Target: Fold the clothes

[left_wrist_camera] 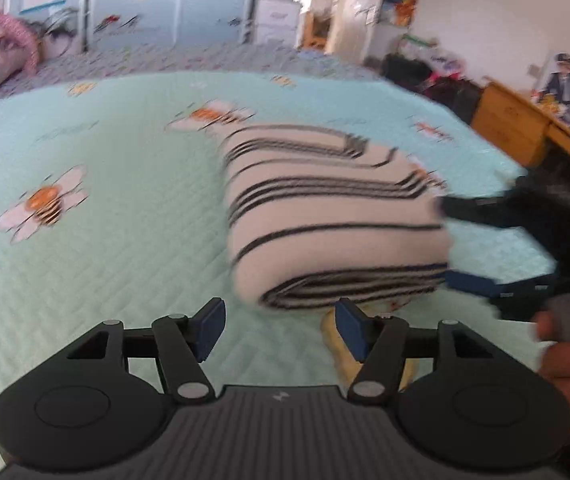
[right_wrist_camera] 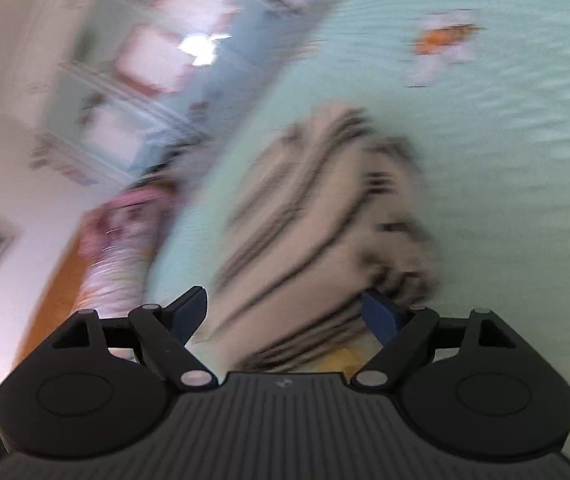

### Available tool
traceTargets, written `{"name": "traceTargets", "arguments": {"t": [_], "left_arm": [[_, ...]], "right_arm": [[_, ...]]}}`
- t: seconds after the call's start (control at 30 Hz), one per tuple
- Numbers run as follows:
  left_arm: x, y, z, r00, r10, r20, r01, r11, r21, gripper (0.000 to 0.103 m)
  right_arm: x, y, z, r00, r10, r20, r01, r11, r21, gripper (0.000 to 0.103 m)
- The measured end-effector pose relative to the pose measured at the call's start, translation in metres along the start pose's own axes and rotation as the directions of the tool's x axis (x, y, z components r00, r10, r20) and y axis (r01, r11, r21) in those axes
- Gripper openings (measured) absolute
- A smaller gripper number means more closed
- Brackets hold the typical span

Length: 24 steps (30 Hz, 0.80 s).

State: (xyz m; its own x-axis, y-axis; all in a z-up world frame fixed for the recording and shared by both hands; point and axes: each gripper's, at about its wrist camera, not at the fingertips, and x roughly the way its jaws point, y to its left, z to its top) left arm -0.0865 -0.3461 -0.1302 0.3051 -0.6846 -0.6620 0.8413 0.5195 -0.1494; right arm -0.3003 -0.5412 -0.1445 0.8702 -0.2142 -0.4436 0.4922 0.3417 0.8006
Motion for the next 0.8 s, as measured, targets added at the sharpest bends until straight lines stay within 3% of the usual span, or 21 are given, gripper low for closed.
{"name": "traceTargets", "arguments": {"t": [0.13,0.27,0.4,0.47,0.57,0.67,0.8], "left_arm": [[0.005,0.009,-0.001,0.997,0.054,-0.05,-0.055,0.998,-0.029,0.064],[0.004,0.003,0.018,0.999,0.048,-0.023,-0.048,0.999,-0.011,0.064],[0.01,-0.005,0.044,0.998,0.068,0.004,-0.068,0.998,0.019,0.068],[0.015,-0.008,0.053,0.997,0.08,-0.005,-0.08,0.996,0.037,0.068],[0.018,-0.013,0.054,0.997,0.079,-0.019,-0.078,0.996,0.05,0.068],[0.019,-0.017,0.051,0.997,0.074,-0.035,-0.072,0.995,0.065,0.068],[0.022,-0.024,0.052,0.996,0.08,-0.046,-0.077,0.995,0.07,0.068]], "right_arm": [[-0.018,0.016,-0.001,0.999,-0.009,0.039,0.012,0.997,-0.075,0.085],[-0.03,0.045,-0.004,0.997,-0.009,0.072,0.024,0.978,-0.206,0.085],[-0.006,0.067,0.011,0.995,-0.03,0.093,0.054,0.962,-0.268,0.085],[0.01,0.067,0.019,0.995,-0.056,0.082,0.076,0.96,-0.269,0.085],[0.026,0.055,0.024,0.985,-0.164,0.05,0.171,0.959,-0.226,0.085],[0.017,0.044,0.015,0.976,-0.213,0.053,0.219,0.956,-0.196,0.085],[-0.006,0.053,0.003,0.965,-0.245,0.095,0.261,0.933,-0.249,0.085]]}}
